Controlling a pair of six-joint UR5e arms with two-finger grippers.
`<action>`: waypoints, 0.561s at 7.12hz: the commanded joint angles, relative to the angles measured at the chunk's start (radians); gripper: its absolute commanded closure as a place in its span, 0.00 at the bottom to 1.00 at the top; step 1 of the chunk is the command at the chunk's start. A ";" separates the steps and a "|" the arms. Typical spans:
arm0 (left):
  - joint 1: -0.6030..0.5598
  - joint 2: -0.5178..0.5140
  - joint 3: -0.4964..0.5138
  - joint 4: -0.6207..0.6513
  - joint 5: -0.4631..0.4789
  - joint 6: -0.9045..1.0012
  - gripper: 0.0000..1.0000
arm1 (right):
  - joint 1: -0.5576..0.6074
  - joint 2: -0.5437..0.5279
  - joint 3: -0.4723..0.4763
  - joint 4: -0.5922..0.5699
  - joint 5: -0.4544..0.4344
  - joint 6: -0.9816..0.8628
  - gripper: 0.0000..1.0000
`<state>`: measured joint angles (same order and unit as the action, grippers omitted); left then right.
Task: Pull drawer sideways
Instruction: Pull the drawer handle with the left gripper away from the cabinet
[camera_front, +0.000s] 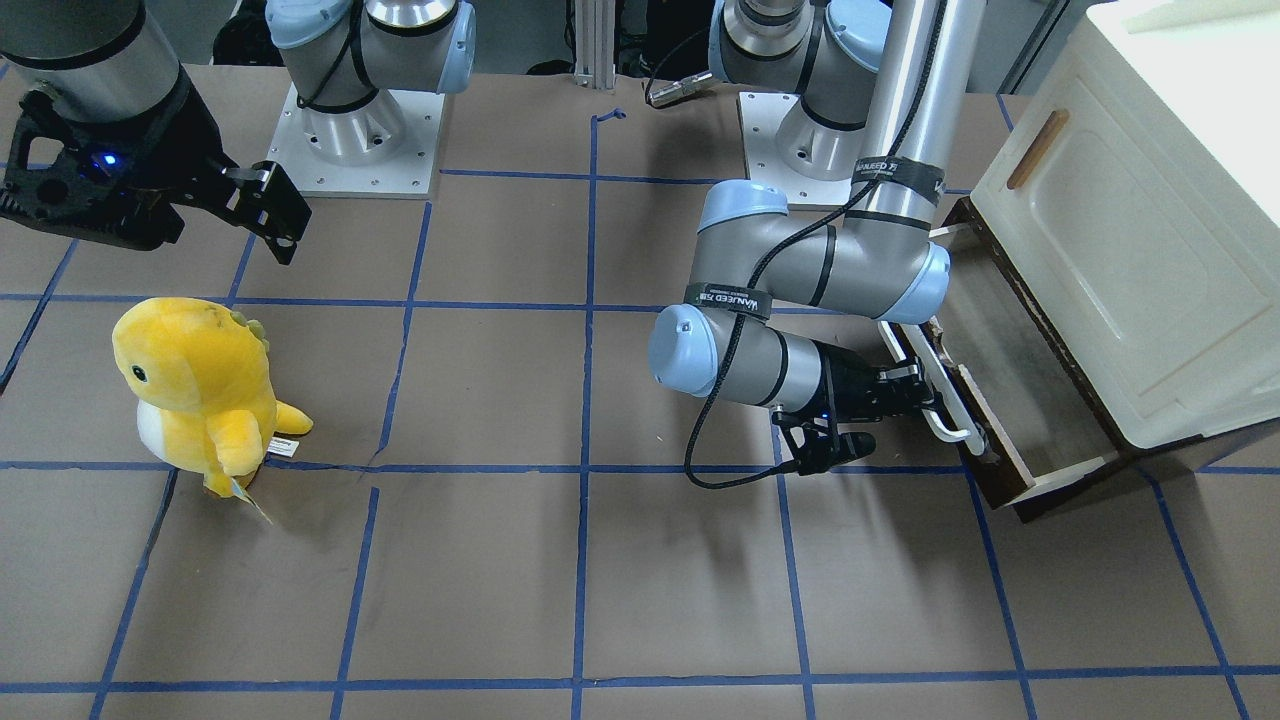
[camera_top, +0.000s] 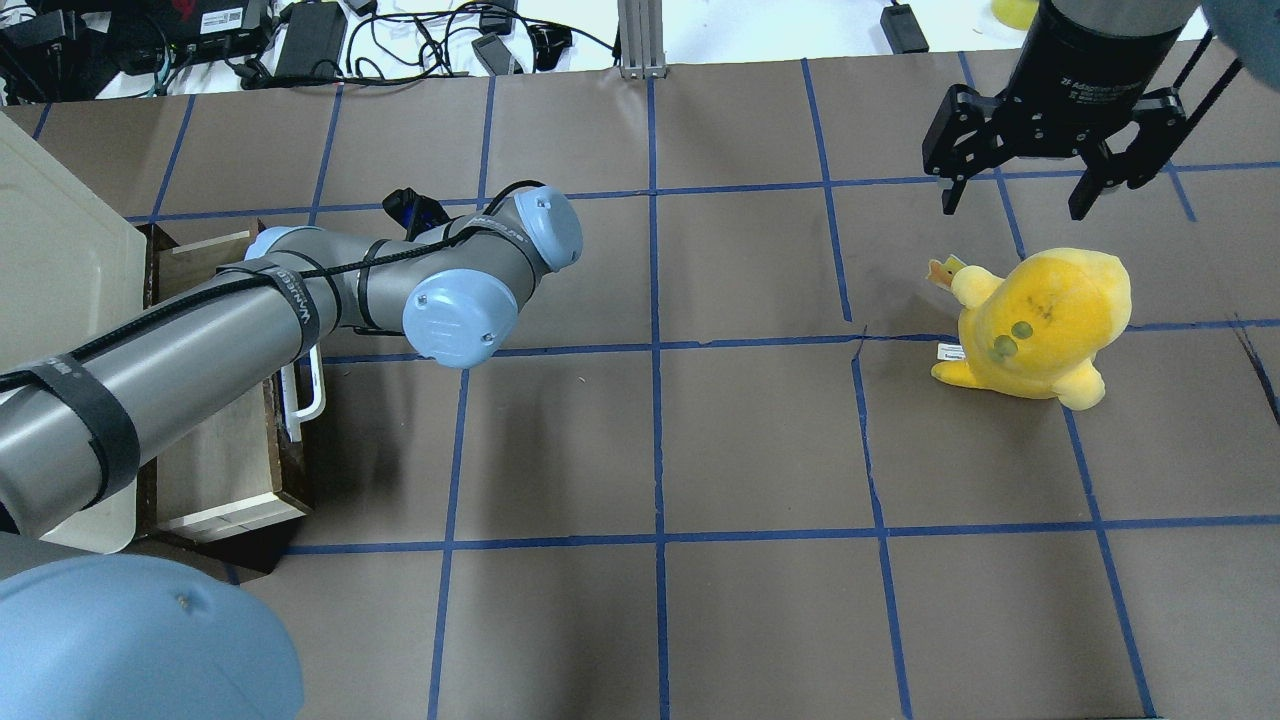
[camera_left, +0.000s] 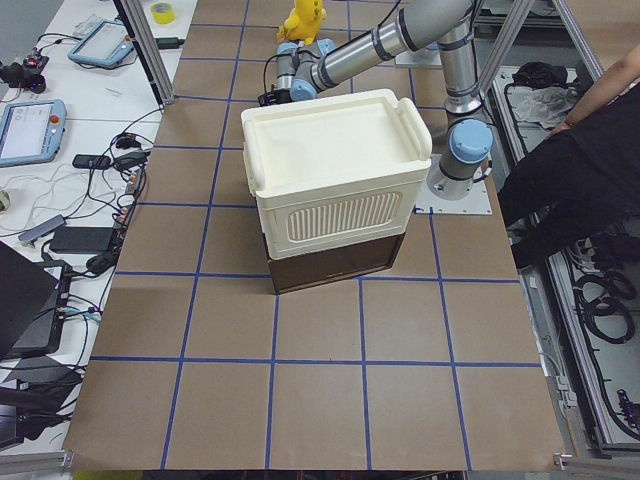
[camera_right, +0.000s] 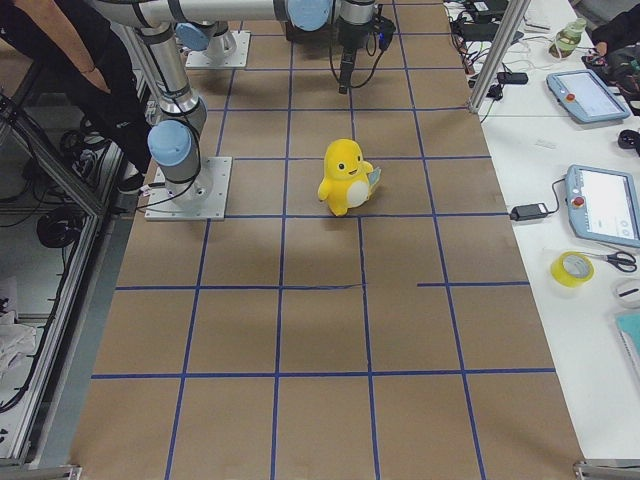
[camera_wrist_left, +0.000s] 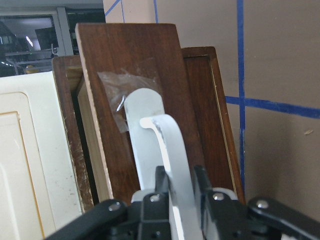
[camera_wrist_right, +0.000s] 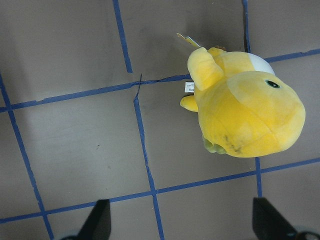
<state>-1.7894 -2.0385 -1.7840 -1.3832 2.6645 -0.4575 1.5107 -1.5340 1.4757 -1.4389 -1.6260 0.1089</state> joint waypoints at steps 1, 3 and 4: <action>-0.005 0.000 0.001 0.000 0.000 0.003 0.90 | 0.000 0.000 0.000 0.000 0.000 0.000 0.00; -0.005 0.000 0.001 0.000 0.000 0.003 0.86 | 0.000 0.000 0.000 0.000 0.000 0.000 0.00; -0.007 0.000 0.003 0.001 0.000 0.003 0.86 | 0.000 0.000 0.000 0.000 0.000 0.000 0.00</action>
<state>-1.7951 -2.0387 -1.7820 -1.3833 2.6645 -0.4542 1.5104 -1.5340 1.4757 -1.4389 -1.6260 0.1089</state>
